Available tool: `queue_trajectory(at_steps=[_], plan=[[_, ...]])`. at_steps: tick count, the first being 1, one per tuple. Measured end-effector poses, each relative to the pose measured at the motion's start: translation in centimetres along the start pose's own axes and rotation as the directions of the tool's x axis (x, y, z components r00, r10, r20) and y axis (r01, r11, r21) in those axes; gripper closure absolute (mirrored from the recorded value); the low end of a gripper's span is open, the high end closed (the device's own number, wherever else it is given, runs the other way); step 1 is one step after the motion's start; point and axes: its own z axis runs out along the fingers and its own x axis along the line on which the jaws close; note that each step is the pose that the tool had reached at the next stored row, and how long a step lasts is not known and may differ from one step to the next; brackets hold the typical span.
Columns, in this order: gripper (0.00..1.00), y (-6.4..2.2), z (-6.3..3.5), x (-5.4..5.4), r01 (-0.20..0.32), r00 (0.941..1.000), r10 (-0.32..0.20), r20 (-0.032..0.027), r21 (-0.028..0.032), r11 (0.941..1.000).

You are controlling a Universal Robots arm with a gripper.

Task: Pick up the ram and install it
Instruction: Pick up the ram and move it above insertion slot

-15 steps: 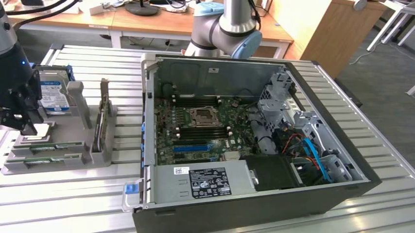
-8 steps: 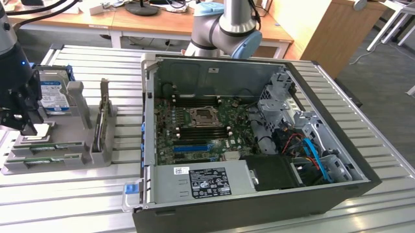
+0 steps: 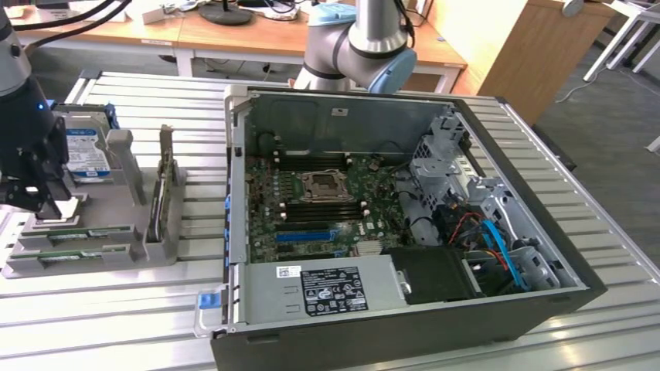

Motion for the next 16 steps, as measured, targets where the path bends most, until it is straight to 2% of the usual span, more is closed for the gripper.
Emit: queue_trajectory(at_steps=[16], plan=[[0.64,-0.06,1.57,0.0,0.000,1.0000,0.000,0.0000,0.0007,1.0000]])
